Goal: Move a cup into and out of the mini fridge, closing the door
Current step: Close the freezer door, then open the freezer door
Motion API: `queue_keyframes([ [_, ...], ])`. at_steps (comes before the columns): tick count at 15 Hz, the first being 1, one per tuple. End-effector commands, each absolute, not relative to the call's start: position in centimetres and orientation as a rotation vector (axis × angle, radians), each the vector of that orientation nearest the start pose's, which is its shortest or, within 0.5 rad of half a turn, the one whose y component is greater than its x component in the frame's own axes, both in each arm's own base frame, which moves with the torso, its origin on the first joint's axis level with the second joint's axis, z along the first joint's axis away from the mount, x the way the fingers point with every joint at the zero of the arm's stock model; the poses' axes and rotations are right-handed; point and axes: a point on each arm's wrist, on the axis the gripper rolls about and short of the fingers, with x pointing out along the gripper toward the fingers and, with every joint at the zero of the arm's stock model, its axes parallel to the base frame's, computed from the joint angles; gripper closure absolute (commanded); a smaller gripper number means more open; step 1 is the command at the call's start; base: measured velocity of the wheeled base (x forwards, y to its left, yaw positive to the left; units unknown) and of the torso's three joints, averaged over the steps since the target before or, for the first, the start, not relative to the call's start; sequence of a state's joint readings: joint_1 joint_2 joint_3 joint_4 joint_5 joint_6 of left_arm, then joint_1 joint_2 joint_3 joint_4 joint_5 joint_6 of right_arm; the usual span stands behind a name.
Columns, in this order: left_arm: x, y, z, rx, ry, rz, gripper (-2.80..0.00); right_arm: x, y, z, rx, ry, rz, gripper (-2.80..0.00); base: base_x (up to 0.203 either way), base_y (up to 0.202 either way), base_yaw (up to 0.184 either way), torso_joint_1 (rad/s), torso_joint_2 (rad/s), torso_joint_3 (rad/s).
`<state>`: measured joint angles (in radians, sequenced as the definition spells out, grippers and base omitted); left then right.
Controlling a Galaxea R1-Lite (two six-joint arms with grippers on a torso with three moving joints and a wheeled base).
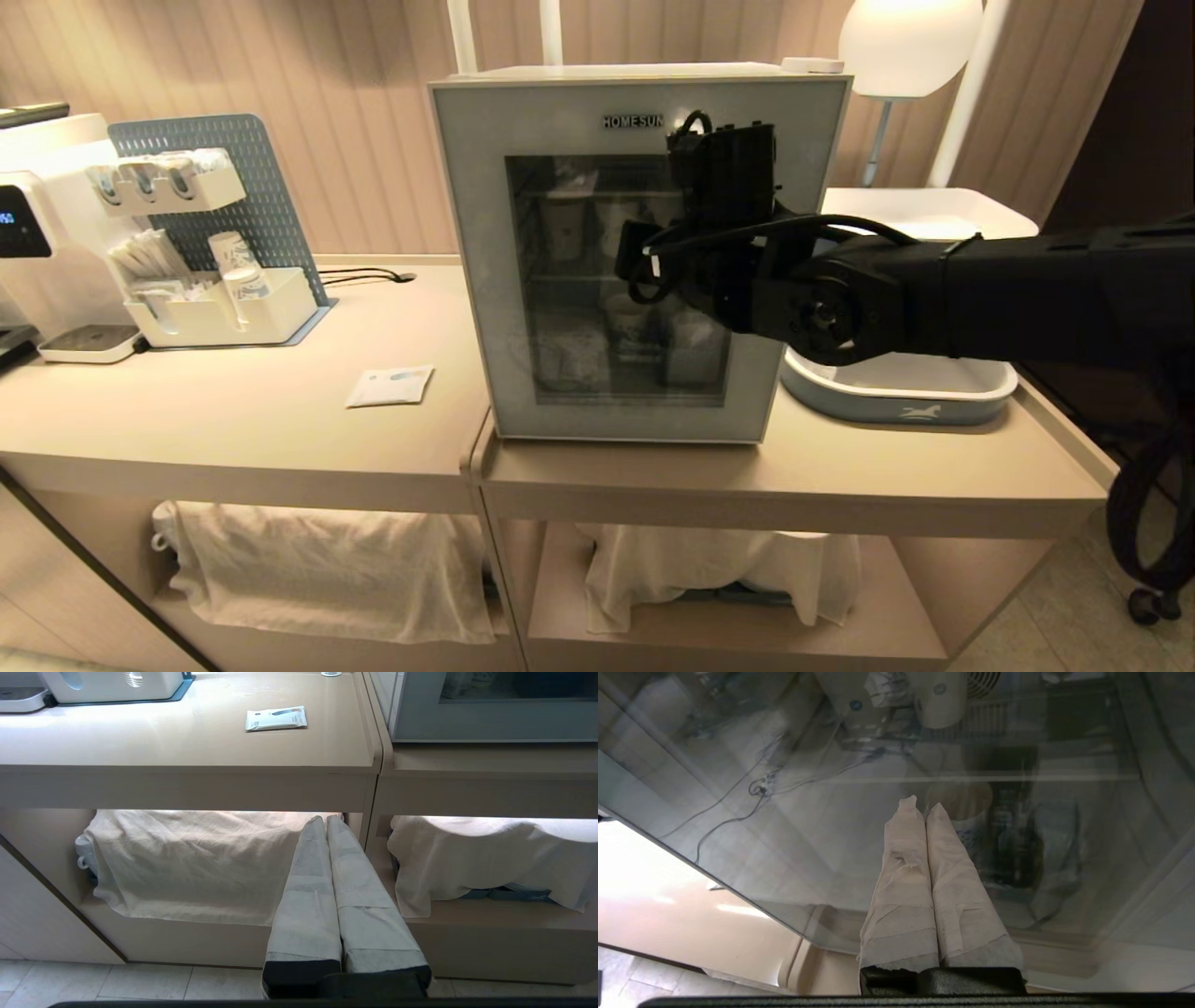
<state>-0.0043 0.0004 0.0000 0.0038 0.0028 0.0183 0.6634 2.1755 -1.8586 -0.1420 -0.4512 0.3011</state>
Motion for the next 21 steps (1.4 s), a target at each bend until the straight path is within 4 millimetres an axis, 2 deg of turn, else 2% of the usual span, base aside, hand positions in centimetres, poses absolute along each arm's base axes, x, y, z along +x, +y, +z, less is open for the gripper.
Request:
queue_keyframes([
  [1,-2.3,0.0,7.5,0.018,0.005,-0.001,0.00,37.0,27.4,24.7,0.207,0.177,0.179,0.00,0.000,0.000,0.000,0.000,0.00,0.000],
  [4,-2.3,0.0,7.5,0.018,0.005,-0.001,0.00,36.5,25.5,26.8,0.204,0.149,0.113,0.00,0.000,0.000,0.000,0.000,0.00,0.000],
  [5,-2.3,0.0,7.5,0.012,0.005,-0.002,0.00,35.9,24.6,27.8,0.205,0.129,0.070,0.00,0.000,0.000,0.000,0.000,0.00,0.000],
  [7,-2.3,0.0,7.5,0.000,0.002,-0.002,0.00,34.1,22.8,28.2,0.157,0.137,-0.021,0.00,0.000,0.000,0.000,0.000,0.00,0.000],
  [9,-2.3,0.0,7.5,-0.005,0.001,0.002,0.00,30.6,19.7,29.5,0.090,0.129,-0.107,0.00,0.000,0.000,0.000,0.000,0.00,0.000],
  [11,-2.3,0.0,7.5,-0.008,0.001,0.000,0.00,26.2,15.7,31.8,0.068,0.079,-0.193,0.00,0.000,0.000,0.000,0.000,0.00,0.000],
  [13,-2.3,0.0,7.5,-0.013,0.000,0.000,0.00,20.8,10.4,34.3,0.078,0.001,-0.313,0.00,0.000,0.000,0.000,0.000,0.00,0.000],
  [15,-2.3,0.0,7.5,-0.018,0.000,0.001,0.00,14.9,4.4,35.6,0.095,-0.086,-0.501,0.00,0.000,0.000,0.000,0.000,0.00,0.000],
  [16,-2.3,0.0,7.5,-0.018,0.000,0.001,0.00,11.6,1.9,35.7,0.106,-0.133,-0.605,0.00,0.000,0.000,0.000,0.000,0.00,0.000],
  [17,-2.3,0.0,7.5,-0.018,0.000,0.000,0.00,8.4,0.2,35.4,0.116,-0.175,-0.684,0.00,0.000,0.000,0.000,0.000,0.00,0.000],
  [18,-2.3,0.0,7.5,-0.018,-0.001,0.000,0.00,5.1,-0.9,34.2,0.120,-0.207,-0.745,0.00,0.000,0.000,0.000,0.000,0.00,0.000],
  [19,-2.3,0.0,7.5,-0.020,0.000,0.002,0.00,2.3,-1.5,32.3,0.118,-0.222,-0.792,0.00,0.000,0.000,0.000,0.000,0.00,0.000],
  [21,-2.3,0.0,7.5,-0.020,0.000,0.000,0.00,-1.5,-2.0,27.2,0.100,-0.219,-0.860,0.00,0.000,0.000,0.000,0.000,0.00,0.000],
])
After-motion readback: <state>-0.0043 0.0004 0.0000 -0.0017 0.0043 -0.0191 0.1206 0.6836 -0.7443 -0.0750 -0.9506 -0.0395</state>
